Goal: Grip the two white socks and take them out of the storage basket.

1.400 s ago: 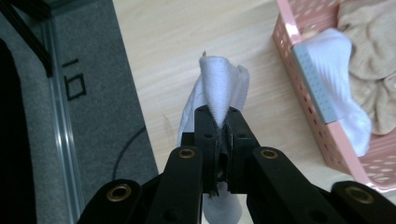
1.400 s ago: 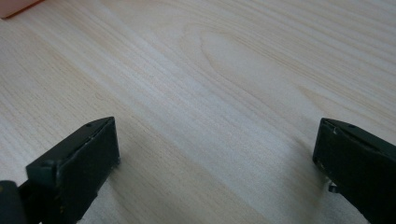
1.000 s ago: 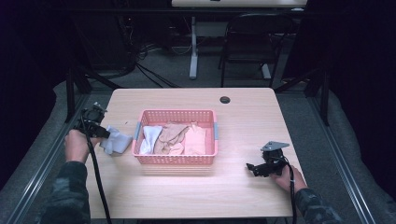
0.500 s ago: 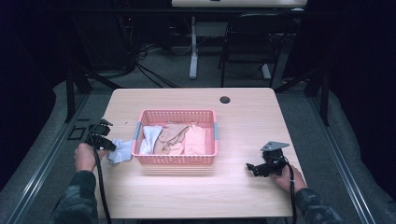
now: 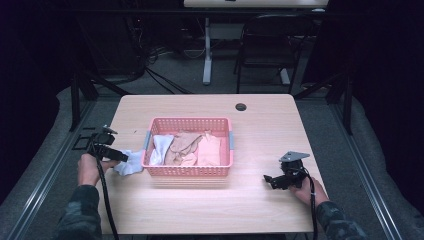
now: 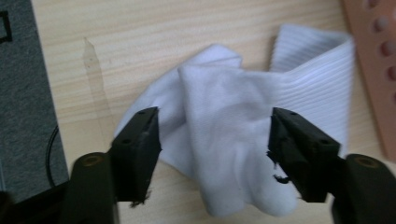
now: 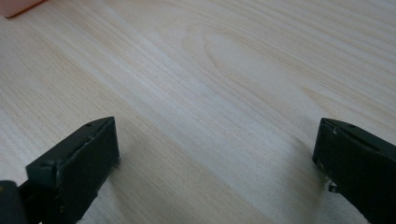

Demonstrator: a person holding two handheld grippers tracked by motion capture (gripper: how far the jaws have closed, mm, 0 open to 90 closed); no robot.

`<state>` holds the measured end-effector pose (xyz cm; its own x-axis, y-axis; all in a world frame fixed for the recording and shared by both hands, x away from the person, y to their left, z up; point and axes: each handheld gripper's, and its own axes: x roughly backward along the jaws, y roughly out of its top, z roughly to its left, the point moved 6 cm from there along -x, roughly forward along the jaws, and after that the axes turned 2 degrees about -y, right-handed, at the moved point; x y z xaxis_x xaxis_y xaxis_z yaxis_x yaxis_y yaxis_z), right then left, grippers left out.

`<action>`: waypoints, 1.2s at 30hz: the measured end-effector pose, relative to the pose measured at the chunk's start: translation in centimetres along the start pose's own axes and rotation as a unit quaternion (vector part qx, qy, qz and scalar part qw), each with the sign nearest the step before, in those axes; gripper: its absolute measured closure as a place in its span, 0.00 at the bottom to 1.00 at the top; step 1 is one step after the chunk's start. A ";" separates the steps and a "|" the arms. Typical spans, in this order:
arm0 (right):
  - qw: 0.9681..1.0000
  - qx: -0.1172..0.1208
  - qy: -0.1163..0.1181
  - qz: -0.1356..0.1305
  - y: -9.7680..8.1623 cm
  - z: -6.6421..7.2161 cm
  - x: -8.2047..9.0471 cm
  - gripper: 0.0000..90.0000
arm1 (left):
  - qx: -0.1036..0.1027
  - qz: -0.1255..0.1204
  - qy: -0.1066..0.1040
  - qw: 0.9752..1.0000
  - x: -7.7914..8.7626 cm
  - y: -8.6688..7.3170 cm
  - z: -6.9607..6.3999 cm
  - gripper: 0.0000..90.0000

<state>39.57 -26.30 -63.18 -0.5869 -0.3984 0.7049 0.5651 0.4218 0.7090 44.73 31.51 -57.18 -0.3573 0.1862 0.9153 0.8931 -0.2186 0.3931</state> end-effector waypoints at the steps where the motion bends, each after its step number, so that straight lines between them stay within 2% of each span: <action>1: 1.000 0.000 0.000 0.000 0.0 0.0 0.0 0.00 | 0.001 -0.012 0.003 1.000 0.6 0.2 -0.1 0.29; 7: 1.000 0.000 0.000 0.000 0.0 0.0 0.0 0.00 | -0.015 -0.044 -0.003 0.999 4.2 1.6 -1.2 0.13; 8: 1.000 0.000 0.000 0.000 0.0 0.0 0.0 0.00 | -0.019 -0.048 0.001 0.999 4.7 1.9 -1.4 0.13; 11: 1.000 0.000 0.000 0.000 0.0 0.0 0.0 0.00 | -0.030 -0.056 -0.005 0.998 5.7 2.5 -2.6 0.00; 17: 1.000 0.000 0.000 0.000 0.0 0.0 0.0 0.00 | -0.071 -0.072 -0.021 0.995 6.8 3.7 -5.7 0.00; 22: 1.000 0.000 0.000 0.000 0.0 0.0 0.0 0.00 | -0.112 -0.077 -0.038 0.990 6.6 4.4 -8.8 0.05; 24: 1.000 0.000 0.000 0.000 0.0 0.0 0.0 0.00 | -0.124 -0.076 -0.050 0.988 6.2 4.6 -9.9 0.07; 27: 1.000 0.000 0.000 0.000 0.0 0.0 0.0 0.00 | -0.142 -0.067 -0.056 0.986 5.4 4.8 -11.3 0.11; 32: 1.000 0.000 0.000 0.000 0.0 0.0 0.0 0.00 | -0.161 -0.047 -0.067 0.984 3.8 4.8 -13.0 0.23; 36: 1.000 0.000 0.000 0.001 0.0 0.0 0.0 0.00 | -0.168 -0.027 -0.069 0.983 2.4 4.6 -13.9 0.35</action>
<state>39.56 -26.30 -63.17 -0.5866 -0.3975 0.7056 0.5660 0.4220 0.7082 44.18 17.59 -51.94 -0.3399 0.3290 0.8810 0.7251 -0.5050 0.4683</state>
